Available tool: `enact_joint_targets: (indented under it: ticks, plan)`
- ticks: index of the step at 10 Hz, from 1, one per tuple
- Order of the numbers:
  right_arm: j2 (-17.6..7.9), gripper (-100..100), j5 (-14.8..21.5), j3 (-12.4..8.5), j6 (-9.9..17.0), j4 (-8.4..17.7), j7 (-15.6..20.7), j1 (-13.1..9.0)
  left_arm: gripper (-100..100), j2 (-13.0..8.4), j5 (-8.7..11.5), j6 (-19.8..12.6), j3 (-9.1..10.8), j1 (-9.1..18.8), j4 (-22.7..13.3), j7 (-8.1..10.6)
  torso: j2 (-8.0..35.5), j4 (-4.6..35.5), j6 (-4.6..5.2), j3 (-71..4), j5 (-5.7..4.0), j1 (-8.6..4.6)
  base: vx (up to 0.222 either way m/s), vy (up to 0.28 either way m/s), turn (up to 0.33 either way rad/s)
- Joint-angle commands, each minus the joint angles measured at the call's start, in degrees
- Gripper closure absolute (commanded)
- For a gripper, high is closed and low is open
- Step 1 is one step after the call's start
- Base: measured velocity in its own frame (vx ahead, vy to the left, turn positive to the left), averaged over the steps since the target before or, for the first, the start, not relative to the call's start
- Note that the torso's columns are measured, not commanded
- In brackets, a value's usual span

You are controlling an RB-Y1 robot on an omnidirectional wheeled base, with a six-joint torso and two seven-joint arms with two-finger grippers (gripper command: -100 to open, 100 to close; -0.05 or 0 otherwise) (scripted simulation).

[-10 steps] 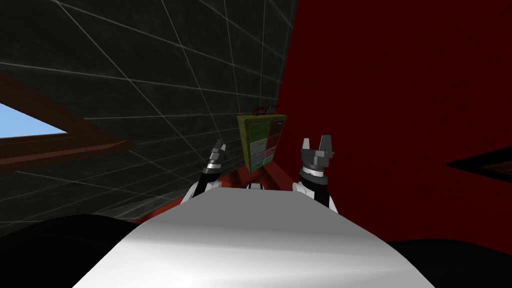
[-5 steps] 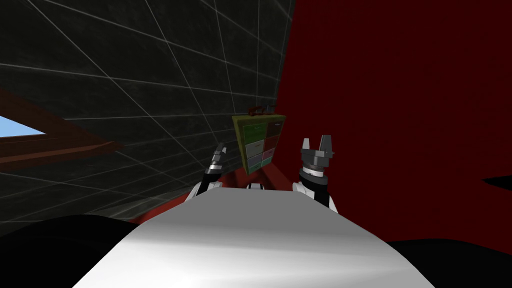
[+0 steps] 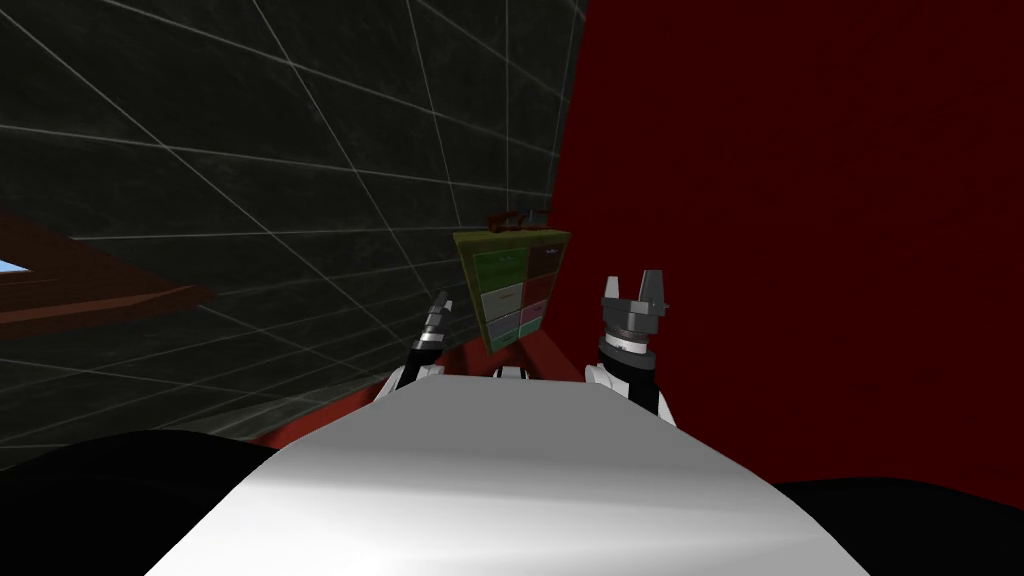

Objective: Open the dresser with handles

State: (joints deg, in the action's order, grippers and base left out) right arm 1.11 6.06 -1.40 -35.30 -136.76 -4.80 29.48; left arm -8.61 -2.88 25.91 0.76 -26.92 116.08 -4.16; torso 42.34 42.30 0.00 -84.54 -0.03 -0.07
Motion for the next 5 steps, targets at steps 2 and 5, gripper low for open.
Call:
enact_joint_targets:
  ticks: [2, 5]
  plan:
    - [0.0, 0, 0.0, 0.0, 0.0, 0.0, 0.0, 0.0, -100, -0.44, 0.73, 0.99, 0.89, 1.06, -4.33, 0.24, -0.01, 0.0, 0.0, 0.0, 0.04, 0.12, 0.087, -0.127, 0.042]
    - [0.0, 0, 0.0, 0.0, 0.0, 0.0, 0.0, 0.0, -100, -0.78, 1.38, 1.95, 1.67, 1.76, -7.9, 0.51, -0.07, -0.02, 0.0, -0.04, 0.02, 0.07, 0.08, -0.129, 0.05]
